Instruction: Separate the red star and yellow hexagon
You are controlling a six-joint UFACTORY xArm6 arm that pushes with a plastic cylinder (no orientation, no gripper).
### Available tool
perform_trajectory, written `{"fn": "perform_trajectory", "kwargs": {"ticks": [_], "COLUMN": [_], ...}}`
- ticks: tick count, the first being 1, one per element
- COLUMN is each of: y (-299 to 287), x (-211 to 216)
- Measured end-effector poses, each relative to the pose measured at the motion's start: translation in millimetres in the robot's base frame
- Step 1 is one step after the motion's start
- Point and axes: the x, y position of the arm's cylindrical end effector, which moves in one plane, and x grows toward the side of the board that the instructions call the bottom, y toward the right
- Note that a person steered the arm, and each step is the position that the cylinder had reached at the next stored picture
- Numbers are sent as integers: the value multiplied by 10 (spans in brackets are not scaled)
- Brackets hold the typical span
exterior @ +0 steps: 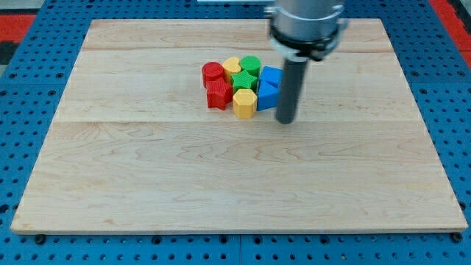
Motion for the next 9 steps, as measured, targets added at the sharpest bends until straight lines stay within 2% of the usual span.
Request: {"fn": "perform_trajectory", "kwargs": {"ticks": [3,9], "y": [-338,-799], "x": [-35,-544]}}
